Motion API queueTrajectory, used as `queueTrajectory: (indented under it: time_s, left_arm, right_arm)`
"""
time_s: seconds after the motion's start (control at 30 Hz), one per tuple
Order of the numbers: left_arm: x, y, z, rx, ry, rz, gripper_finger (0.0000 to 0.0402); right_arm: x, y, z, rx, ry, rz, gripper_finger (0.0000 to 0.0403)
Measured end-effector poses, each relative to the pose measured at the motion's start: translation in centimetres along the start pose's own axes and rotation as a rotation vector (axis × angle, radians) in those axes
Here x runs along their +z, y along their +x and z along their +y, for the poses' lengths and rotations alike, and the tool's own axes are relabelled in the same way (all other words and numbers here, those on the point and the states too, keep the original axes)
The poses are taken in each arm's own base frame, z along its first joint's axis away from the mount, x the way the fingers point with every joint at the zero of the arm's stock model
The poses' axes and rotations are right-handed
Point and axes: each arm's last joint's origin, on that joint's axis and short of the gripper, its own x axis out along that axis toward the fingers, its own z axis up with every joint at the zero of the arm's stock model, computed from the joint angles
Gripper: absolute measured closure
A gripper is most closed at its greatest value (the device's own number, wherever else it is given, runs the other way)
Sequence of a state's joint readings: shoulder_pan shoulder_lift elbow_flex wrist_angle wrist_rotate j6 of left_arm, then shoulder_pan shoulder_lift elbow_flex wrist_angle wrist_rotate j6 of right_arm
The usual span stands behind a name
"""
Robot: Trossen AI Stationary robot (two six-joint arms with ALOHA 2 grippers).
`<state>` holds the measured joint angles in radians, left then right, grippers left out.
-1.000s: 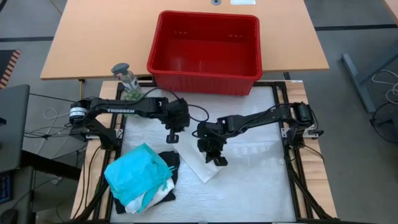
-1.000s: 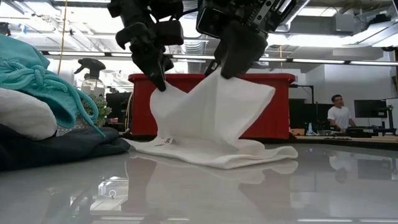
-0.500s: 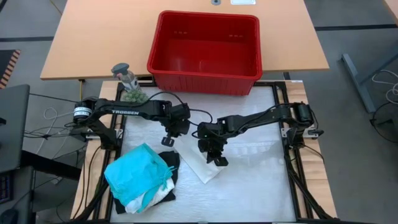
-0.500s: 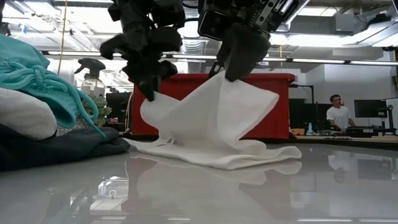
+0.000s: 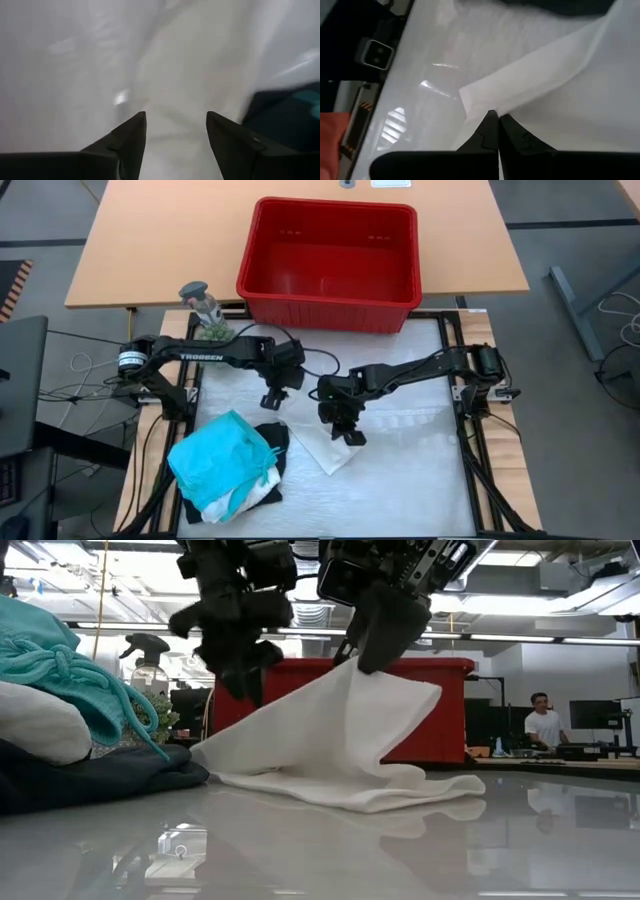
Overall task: Fold Laundry from Bin
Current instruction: Fold the white shorts
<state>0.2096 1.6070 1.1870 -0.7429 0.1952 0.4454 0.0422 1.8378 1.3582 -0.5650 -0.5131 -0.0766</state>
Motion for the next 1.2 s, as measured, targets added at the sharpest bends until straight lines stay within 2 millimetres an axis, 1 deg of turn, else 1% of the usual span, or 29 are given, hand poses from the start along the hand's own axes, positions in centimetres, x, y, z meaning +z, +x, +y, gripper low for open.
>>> queueTrajectory:
  time_s: [0.07, 0.17, 0.33, 0.4, 0.47, 0.57, 0.63, 0.7, 0.8, 0.97, 1.07, 1.2]
  left_arm:
    - [0.1, 0.0, -0.1, -0.076, -0.052, -0.04, 0.0212]
    - [0.1, 0.0, -0.4, -0.137, -0.144, -0.044, 0.0227]
    - [-0.1, -0.1, -0.9, -0.15, -0.179, -0.005, 0.0255]
    - [0.3, 0.1, -1.8, -0.161, -0.153, -0.002, 0.0265]
    - [0.8, 0.3, -3.0, -0.127, -0.102, 0.018, 0.0274]
    - [1.5, 0.8, -5.3, 0.024, 0.021, 0.07, 0.0289]
    - [2.1, 0.9, -6.4, 0.122, 0.106, 0.068, 0.0298]
    - [2.7, 1.0, -7.1, 0.136, 0.166, 0.035, 0.0304]
    - [3.0, 1.1, -7.7, 0.041, 0.202, -0.01, 0.0305]
    - [3.0, 1.0, -8.1, -0.078, 0.176, -0.042, 0.0292]
    - [3.0, 1.5, -8.2, -0.069, 0.162, -0.061, 0.0284]
    - [1.6, 3.4, -8.2, -0.035, 0.082, -0.06, 0.0283]
  right_arm:
    - [-0.1, 0.0, -0.2, -0.024, 0.015, 0.006, 0.0382]
    - [-0.1, -0.2, -0.5, -0.032, 0.036, 0.007, 0.0382]
    - [-0.4, -0.4, -0.8, -0.054, 0.055, 0.025, 0.0379]
    - [-0.5, -0.5, -0.9, -0.056, 0.065, 0.033, 0.0379]
    - [-0.6, -0.5, -1.0, -0.056, 0.07, 0.038, 0.038]
    - [-0.6, -0.7, -1.3, -0.06, 0.077, 0.039, 0.0379]
    - [-0.6, -0.7, -1.3, -0.061, 0.078, 0.037, 0.0377]
    - [-0.6, -0.7, -1.3, -0.062, 0.073, 0.036, 0.0376]
    - [-0.6, -0.7, -1.3, -0.062, 0.07, 0.036, 0.0377]
    - [-0.6, -0.8, -1.4, -0.064, 0.068, 0.037, 0.0376]
    - [-0.7, -0.7, -1.3, -0.062, 0.052, 0.044, 0.0376]
    - [-0.8, -0.8, -1.3, -0.061, 0.054, 0.055, 0.0377]
